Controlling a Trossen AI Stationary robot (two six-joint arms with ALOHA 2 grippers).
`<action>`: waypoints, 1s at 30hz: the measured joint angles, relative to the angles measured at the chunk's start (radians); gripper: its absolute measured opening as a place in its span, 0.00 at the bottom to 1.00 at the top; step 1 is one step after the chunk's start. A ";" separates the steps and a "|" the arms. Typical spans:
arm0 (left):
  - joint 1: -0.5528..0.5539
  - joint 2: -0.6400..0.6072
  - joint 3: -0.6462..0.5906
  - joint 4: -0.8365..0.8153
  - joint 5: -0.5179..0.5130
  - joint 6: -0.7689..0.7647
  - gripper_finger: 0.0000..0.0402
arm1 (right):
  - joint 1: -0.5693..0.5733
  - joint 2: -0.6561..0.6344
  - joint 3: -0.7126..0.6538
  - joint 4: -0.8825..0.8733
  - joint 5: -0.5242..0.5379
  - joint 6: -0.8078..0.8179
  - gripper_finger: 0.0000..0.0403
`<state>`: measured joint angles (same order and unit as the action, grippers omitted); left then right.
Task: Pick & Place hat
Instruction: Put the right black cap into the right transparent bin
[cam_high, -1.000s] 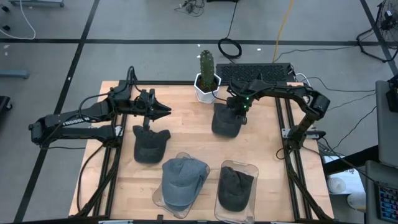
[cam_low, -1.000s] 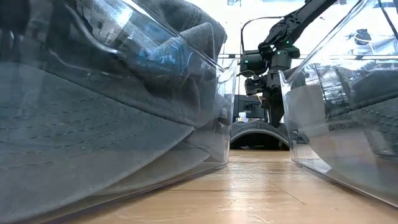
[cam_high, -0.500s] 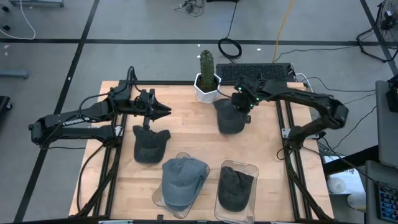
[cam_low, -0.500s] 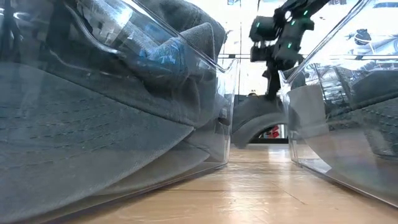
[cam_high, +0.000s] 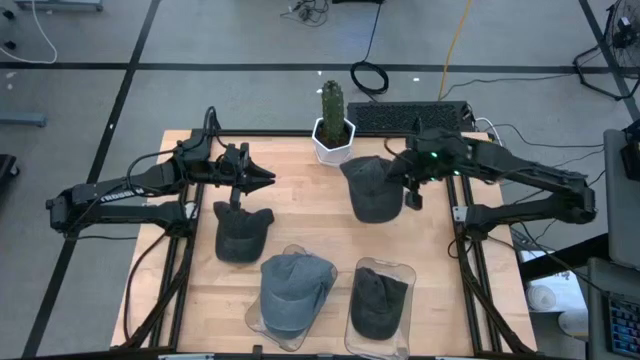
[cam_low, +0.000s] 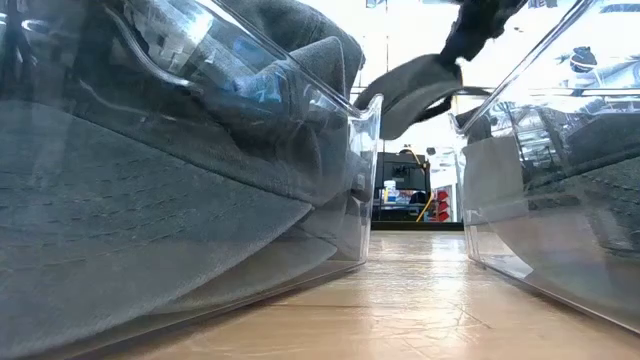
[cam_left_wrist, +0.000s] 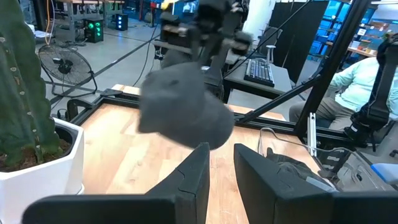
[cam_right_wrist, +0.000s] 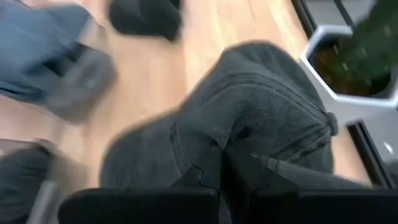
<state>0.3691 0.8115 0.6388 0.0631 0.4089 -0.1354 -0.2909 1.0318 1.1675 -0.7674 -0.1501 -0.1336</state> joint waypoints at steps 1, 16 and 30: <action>0.000 0.000 0.000 0.000 0.000 0.000 0.20 | 0.027 -0.021 0.000 0.011 0.000 0.020 0.00; 0.000 0.000 0.000 0.000 0.000 0.000 0.20 | 0.692 -0.164 -0.001 0.046 0.465 0.356 0.00; 0.000 0.000 0.000 0.000 0.000 0.000 0.20 | 1.305 0.059 -0.001 0.191 1.052 0.689 0.00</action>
<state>0.3688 0.8113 0.6388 0.0631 0.4088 -0.1352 1.0136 1.0905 1.1667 -0.5765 0.9022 0.5557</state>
